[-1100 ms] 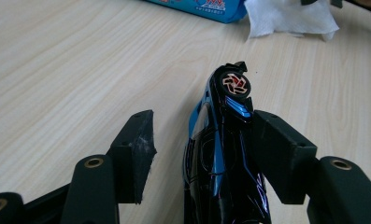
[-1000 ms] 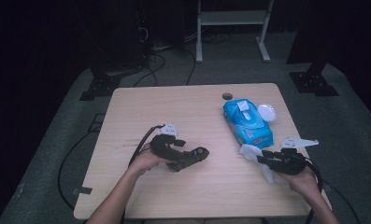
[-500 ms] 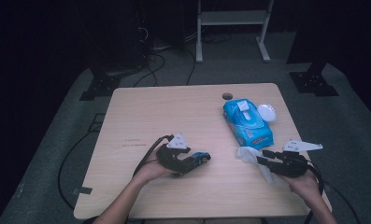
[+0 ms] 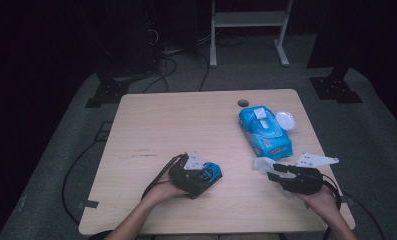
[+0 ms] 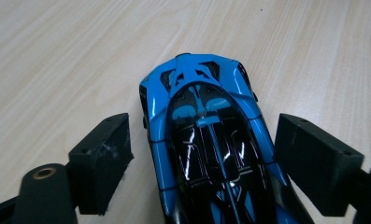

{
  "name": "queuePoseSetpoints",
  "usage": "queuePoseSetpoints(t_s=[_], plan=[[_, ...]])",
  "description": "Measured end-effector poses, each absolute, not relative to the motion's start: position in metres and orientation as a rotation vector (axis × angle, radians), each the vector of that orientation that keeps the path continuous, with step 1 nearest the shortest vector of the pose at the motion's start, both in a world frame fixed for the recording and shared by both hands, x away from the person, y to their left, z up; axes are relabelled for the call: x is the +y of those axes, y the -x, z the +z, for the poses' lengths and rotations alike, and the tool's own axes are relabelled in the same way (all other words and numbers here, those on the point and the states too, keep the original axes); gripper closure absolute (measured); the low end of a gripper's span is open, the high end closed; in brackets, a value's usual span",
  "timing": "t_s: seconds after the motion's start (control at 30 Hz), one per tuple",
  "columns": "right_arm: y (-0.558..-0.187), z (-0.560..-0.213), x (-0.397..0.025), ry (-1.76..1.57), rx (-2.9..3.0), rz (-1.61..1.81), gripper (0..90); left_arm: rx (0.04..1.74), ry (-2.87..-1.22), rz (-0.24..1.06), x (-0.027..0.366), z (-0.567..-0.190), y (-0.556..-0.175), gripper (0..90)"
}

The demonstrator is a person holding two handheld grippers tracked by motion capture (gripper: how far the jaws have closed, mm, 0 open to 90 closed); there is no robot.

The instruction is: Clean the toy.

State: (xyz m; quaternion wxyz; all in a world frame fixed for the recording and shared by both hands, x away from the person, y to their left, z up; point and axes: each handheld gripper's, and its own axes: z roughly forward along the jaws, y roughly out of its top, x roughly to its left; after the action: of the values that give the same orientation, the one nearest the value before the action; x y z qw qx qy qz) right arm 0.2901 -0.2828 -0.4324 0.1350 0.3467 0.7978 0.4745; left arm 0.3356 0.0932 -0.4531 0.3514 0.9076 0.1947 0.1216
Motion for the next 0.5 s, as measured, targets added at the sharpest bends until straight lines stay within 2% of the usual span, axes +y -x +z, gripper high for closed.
queuePoseSetpoints(t_s=[0.13,0.27,0.5], plan=[[-0.29,-0.432,-0.278,-0.992,2.324,1.378,54.3,0.534,-2.333,0.221,0.095,-0.455,-0.337,16.6],[-0.29,-0.432,-0.274,-0.976,2.338,1.376,54.3,0.521,-2.4,0.249,0.089,-0.462,-0.337,15.8],[-0.29,-0.433,-0.274,-0.969,2.34,1.38,54.4,0.503,-2.42,0.272,0.082,-0.466,-0.346,24.6]])
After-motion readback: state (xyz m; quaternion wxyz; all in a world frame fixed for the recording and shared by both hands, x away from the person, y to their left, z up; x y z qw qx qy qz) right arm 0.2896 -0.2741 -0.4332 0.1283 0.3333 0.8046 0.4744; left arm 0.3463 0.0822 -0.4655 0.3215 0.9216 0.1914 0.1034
